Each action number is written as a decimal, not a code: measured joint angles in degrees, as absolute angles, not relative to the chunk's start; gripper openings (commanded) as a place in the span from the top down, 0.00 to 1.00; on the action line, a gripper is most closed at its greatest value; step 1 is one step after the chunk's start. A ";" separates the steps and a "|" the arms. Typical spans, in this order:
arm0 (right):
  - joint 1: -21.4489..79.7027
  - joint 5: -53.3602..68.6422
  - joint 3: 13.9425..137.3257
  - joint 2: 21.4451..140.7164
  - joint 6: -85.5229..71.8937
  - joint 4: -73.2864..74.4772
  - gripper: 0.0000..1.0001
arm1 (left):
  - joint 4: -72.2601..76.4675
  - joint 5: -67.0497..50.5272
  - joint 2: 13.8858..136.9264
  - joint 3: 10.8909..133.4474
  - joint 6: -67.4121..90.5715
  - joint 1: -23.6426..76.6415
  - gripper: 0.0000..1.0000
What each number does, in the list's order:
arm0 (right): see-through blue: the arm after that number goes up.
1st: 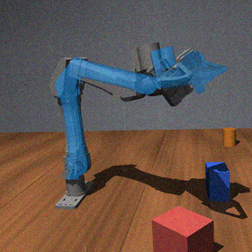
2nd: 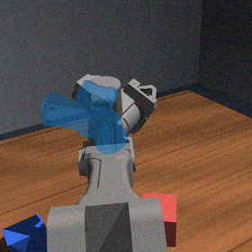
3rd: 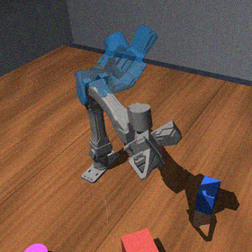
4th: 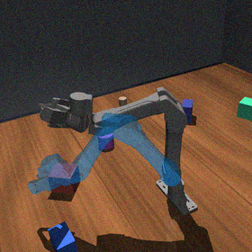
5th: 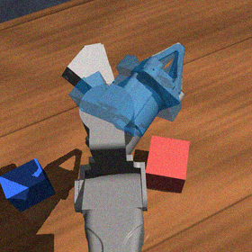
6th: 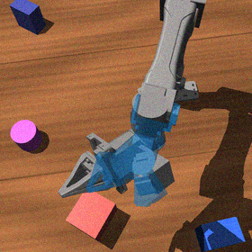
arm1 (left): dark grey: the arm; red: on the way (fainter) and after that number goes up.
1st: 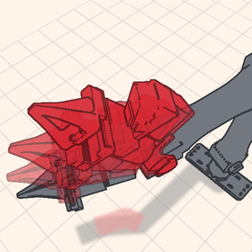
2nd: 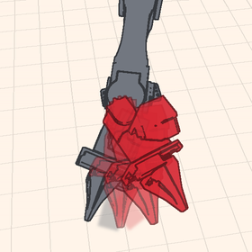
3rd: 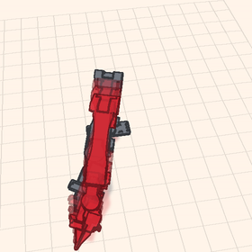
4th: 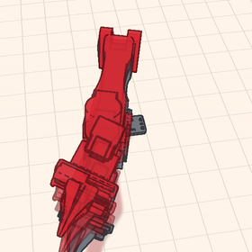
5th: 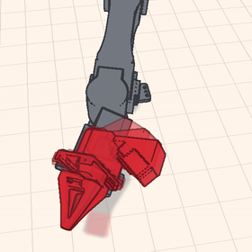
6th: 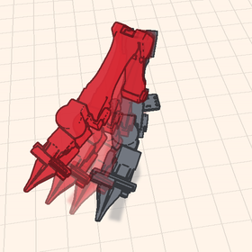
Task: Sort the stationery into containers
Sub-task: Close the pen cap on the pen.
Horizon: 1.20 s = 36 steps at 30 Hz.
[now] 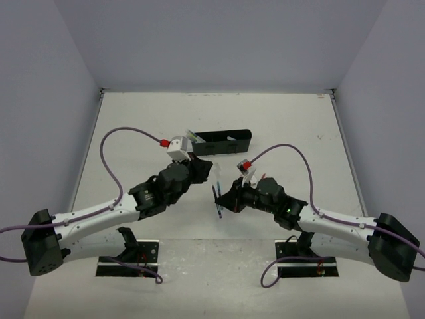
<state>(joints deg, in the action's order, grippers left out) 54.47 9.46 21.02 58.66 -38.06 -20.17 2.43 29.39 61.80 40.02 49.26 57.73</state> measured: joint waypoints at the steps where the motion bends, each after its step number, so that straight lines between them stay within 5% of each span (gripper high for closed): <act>1: 55.38 9.41 20.97 58.41 -38.50 -22.73 1.00 | 6.37 28.50 59.77 38.05 48.76 57.83 1.00; 12: 58.17 2.39 20.45 53.42 -41.45 -32.62 1.00 | 26.85 20.03 52.07 27.04 44.67 58.22 1.00; 36: 58.24 2.35 20.66 50.52 -40.67 -27.55 1.00 | 33.75 16.63 50.74 26.35 38.28 58.22 1.00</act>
